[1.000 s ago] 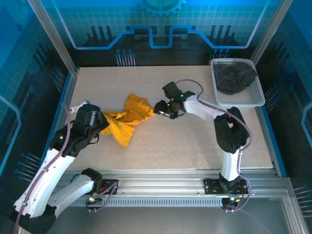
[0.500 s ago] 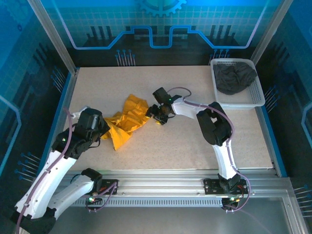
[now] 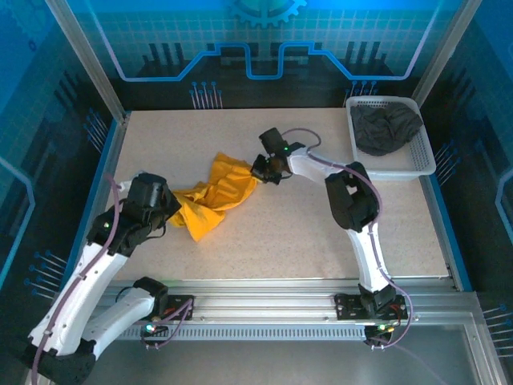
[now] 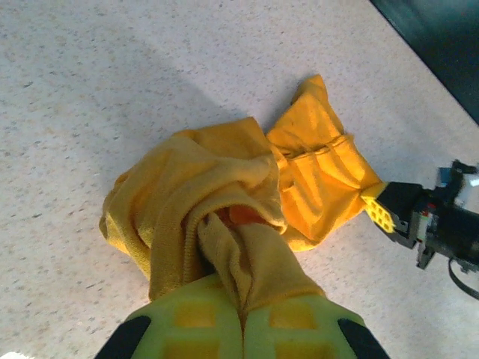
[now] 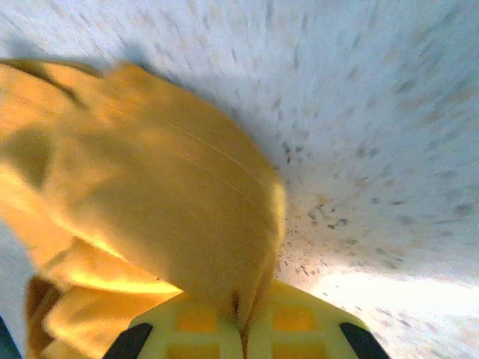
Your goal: Fold and stack the t-shirts
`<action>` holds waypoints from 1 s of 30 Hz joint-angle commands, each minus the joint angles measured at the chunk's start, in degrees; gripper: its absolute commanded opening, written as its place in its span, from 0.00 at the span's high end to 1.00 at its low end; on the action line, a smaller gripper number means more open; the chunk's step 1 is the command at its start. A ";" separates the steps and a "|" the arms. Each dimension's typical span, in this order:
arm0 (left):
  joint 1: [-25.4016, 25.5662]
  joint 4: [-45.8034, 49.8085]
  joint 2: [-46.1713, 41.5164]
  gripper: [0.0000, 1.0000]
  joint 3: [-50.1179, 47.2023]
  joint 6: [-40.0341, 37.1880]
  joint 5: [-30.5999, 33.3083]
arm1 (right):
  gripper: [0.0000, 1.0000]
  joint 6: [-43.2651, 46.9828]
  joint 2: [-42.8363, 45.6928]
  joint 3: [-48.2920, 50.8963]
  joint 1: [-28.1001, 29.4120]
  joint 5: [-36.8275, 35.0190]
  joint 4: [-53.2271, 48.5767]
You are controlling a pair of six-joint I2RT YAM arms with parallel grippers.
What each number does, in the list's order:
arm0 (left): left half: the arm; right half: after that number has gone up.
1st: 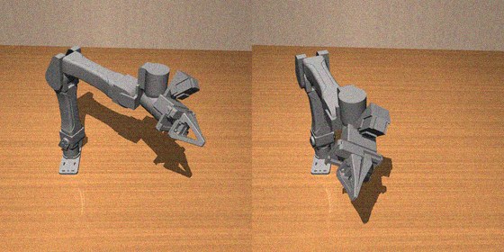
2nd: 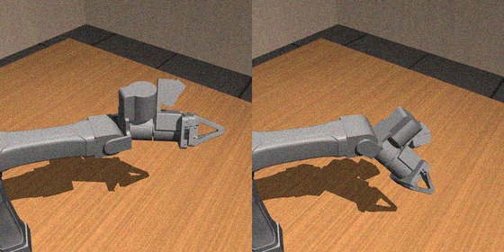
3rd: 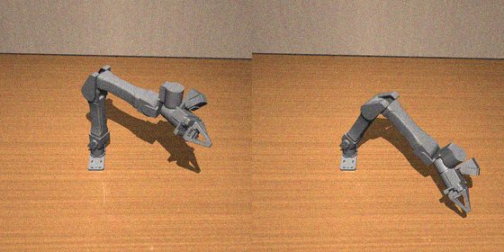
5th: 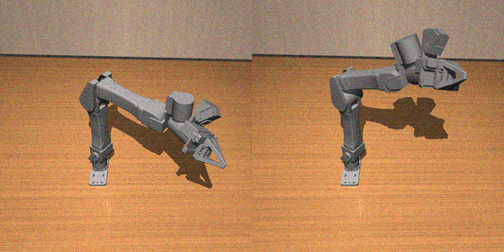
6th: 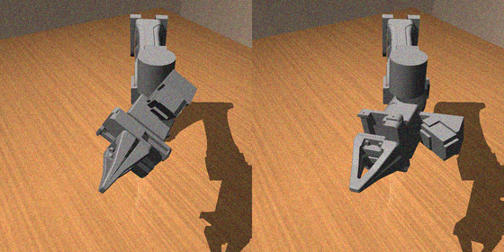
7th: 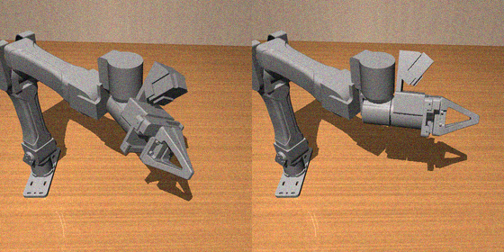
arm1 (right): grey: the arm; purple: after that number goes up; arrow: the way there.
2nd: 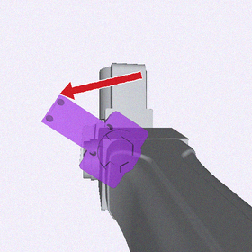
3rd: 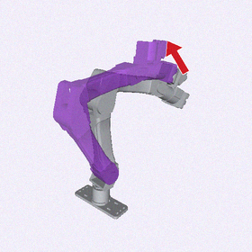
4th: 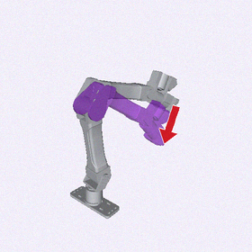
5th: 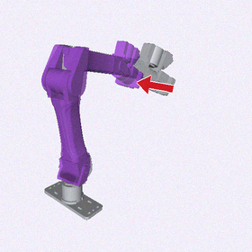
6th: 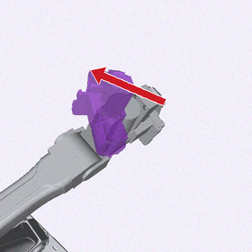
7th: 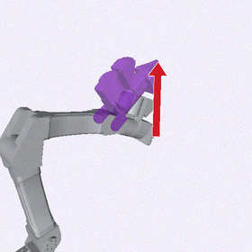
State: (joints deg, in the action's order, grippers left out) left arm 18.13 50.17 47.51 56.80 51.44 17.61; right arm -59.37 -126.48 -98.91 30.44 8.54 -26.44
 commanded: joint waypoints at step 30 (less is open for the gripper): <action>-22.44 -4.70 22.57 0.39 -3.52 -6.02 -16.03 | 1.00 17.44 24.03 14.74 -15.54 -8.17 -23.15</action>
State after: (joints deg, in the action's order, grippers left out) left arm -3.86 37.54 70.19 53.43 46.54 -1.61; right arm -44.53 -99.77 -83.83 16.03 -0.84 -45.80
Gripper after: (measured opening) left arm 0.574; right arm 0.068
